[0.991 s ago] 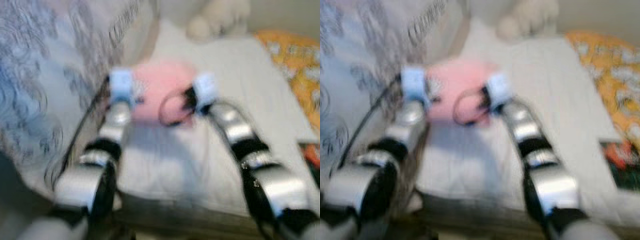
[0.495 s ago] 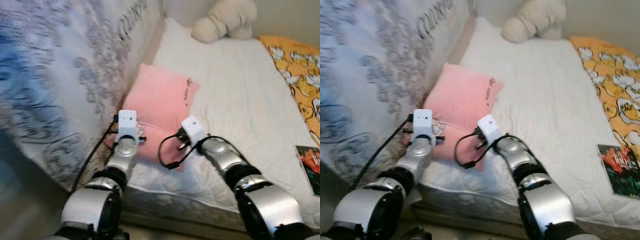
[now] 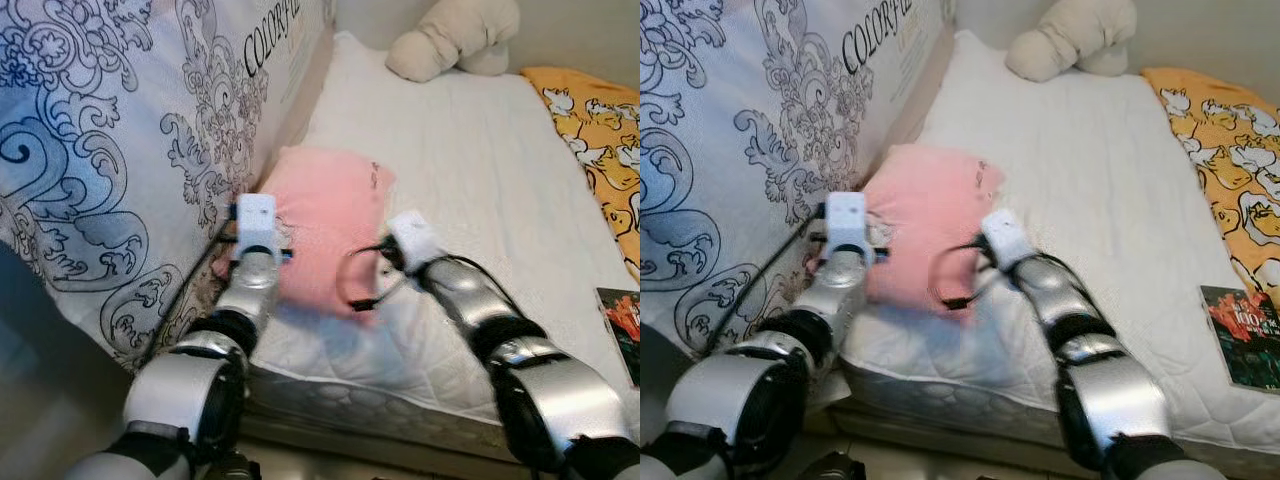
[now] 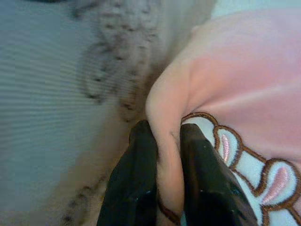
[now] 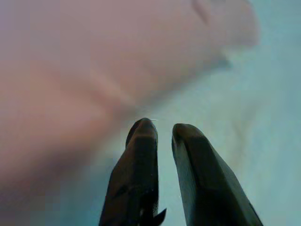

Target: Clean up the room

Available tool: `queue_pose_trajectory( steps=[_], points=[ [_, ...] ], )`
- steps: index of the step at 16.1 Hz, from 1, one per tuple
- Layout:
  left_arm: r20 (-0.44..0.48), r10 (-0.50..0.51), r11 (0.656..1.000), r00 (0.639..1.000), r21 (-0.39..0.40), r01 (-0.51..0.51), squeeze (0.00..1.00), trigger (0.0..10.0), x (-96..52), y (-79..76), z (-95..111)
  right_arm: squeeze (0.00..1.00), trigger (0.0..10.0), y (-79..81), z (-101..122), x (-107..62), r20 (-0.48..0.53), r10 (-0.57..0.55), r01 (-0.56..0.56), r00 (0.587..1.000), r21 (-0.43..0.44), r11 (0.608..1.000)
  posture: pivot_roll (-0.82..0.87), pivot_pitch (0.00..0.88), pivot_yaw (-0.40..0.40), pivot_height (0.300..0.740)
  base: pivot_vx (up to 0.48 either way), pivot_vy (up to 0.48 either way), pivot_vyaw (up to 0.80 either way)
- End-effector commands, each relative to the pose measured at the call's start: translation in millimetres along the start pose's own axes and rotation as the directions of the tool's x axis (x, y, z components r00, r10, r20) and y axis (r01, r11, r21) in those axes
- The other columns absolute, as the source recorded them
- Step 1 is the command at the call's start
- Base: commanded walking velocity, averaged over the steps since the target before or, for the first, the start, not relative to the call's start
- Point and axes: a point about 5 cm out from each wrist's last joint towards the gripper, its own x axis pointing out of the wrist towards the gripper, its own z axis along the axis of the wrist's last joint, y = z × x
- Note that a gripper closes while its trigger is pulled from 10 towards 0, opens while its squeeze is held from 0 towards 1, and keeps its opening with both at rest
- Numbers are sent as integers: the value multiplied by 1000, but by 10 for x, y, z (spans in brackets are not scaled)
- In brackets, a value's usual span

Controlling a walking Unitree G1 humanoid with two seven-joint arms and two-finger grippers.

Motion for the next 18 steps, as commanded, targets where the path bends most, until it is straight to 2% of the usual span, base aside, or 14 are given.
queue_pose_trajectory(
  steps=[1, 3, 6, 7, 9, 10, 11, 12, 13, 14, 15, 16, 17, 18],
  points=[
    [7, -30, 999, 1000, -10, 30, 1000, 10000, -33, -91, -19, 1000, 10000, -43, -93, -32, -21, -20, 21, 1000, 28, 999, 45, 0, -88, 740, 0, 0, 0],
    [12, -50, 998, 999, -35, 50, 1000, 10000, -70, -157, -60, 1000, 10000, -66, -104, -41, -20, -33, 34, 999, 40, 999, 51, 0, -88, 740, 0, 0, 0],
    [160, -106, 990, 981, -76, 120, 1000, 10000, -136, -178, 30, 1000, 10000, -183, -14, -91, 88, -92, 83, 992, 99, 992, 93, 0, -85, 740, 0, 0, 0],
    [212, -171, 978, 962, -80, 191, 1000, 10000, -231, -240, 25, 1000, 10000, -185, -94, -151, 125, -113, 97, 986, 129, 987, 108, 0, -85, 740, 0, 0, 0],
    [248, -247, 952, 937, -118, 282, 1000, 10000, -386, -304, 21, 1000, 10000, -111, -235, -294, 183, -141, 114, 973, 151, 982, 125, 0, -81, 740, 0, 0, 0],
    [288, -265, 944, 920, -115, 308, 1000, 10000, -457, -281, 96, 1000, 10000, 14, -246, -467, 244, -139, 105, 960, 148, 983, 133, 0, -77, 740, 0, 0, 0],
    [304, -279, 939, 911, -110, 324, 1000, 10000, -482, -256, 128, 1000, 10000, 77, -248, -562, 268, -149, 111, 952, 149, 983, 133, 0, -81, 740, 0, 0, 0],
    [357, -319, 933, 878, -46, 358, 1000, 10000, -571, -154, 209, 1000, 10000, 108, -277, -795, 311, -249, 191, 917, 205, 960, 130, 0, -81, 740, 0, 0, 0],
    [379, -360, 924, 853, 21, 381, 1000, 10000, -674, -29, 189, 1000, 10000, 81, -356, -989, 340, -357, 268, 870, 282, 921, 113, 0, -70, 740, 0, 0, 0],
    [300, -338, 941, 892, 106, 321, 1000, 10000, -681, 122, -21, 1000, 10000, 3, -391, -1151, 383, -464, 323, 799, 378, 868, 122, 0, -63, 740, 0, 0, 0],
    [237, -318, 948, 918, 91, 305, 1000, 10000, -697, 209, -143, 1000, 10000, -13, -395, -1222, 363, -504, 345, 784, 420, 840, 110, 0, -52, 740, 0, 0, 0],
    [266, -323, 944, 908, 20, 329, 1000, 10000, -719, 234, -110, 1000, 10000, 39, -444, -1158, 294, -476, 335, 829, 421, 843, 111, 0, -59, 740, 0, 0, 0],
    [280, -301, 950, 911, 4, 313, 220, 10000, -704, 255, -93, 976, 10000, 37, -452, -1139, 285, -480, 342, 830, 420, 841, 104, 0, -51, 740, 0, -349, 0],
    [268, -314, 946, 911, 13, 323, 0, 10000, -689, 248, -102, 0, 10000, 67, -433, -1102, 291, -462, 327, 838, 409, 852, 81, 0, -33, 740, 0, -480, 0]
  ],
)
